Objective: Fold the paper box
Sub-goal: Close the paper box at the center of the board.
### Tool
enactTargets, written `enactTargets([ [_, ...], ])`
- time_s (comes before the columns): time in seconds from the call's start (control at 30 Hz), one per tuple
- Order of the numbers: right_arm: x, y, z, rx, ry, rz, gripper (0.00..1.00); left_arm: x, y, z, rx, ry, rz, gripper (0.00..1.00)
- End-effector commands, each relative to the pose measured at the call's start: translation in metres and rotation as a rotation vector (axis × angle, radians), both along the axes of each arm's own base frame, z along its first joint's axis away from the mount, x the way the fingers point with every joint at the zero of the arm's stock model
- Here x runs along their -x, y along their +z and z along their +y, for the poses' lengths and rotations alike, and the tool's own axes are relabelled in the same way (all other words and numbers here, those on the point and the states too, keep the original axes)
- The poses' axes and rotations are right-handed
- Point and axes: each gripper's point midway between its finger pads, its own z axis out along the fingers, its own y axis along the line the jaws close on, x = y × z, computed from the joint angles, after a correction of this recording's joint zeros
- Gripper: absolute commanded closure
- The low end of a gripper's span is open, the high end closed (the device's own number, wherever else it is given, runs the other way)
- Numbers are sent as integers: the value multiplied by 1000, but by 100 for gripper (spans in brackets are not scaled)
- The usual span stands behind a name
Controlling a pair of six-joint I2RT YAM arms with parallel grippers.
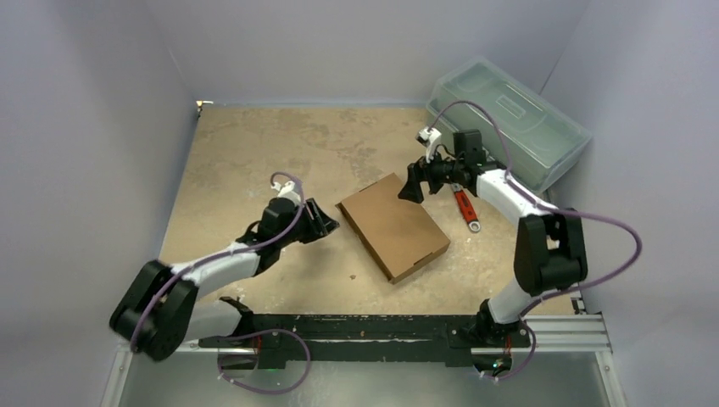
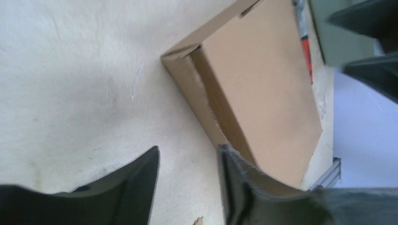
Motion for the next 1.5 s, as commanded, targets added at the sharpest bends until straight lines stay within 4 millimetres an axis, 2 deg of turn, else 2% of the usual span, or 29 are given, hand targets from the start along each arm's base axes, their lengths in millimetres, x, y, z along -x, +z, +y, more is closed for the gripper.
enactTargets([
  [0.0, -23, -6, 26, -8, 23, 25, 1, -10, 53, 29, -11, 139, -153, 44],
  [0.07, -34, -10, 29, -26, -19, 42, 2, -10, 57, 42, -24, 190, -178, 32],
  [0.13, -43, -13, 28, -24, -53, 39, 3, -11, 50, 49, -16, 214, -166, 26],
  [0.2, -48, -15, 29, -30, -66, 55, 6, -15, 44, 45, 31, 198, -139, 25],
  [0.33, -53, -20, 37, -67, -67, 113, 11, -33, 45, 29, 102, 150, -148, 25],
  [0.5, -66, -23, 34, -61, -123, 123, 16, -55, 43, 15, 113, 124, -145, 25],
  [0.57, -71, -24, 32, -66, -138, 123, 17, -59, 40, 14, 113, 129, -141, 29],
  [0.63, -72, -29, 34, -71, -128, 145, 19, -61, 33, 15, 102, 138, -125, 37],
  [0.77, -68, -43, 37, -86, -129, 203, 23, -61, 11, 29, 38, 208, -63, 68],
  [0.9, -68, -48, 36, -81, -134, 210, 26, -55, 3, 47, -27, 267, -49, 87],
  [1.0, -68, -53, 36, -78, -136, 221, 31, -53, -8, 47, -71, 248, -12, 100],
  [1.07, -66, -56, 37, -81, -131, 233, 32, -54, -21, 37, -91, 185, 42, 100],
  [1.2, -62, -62, 38, -81, -119, 250, 36, -64, -27, 14, -30, 106, 59, 100],
  [1.3, -57, -70, 36, -57, -119, 270, 40, -79, -27, -2, -2, 71, 62, 100],
  [1.47, -49, -81, 41, -29, -87, 282, 42, -108, -11, -36, -29, -12, 33, 100],
])
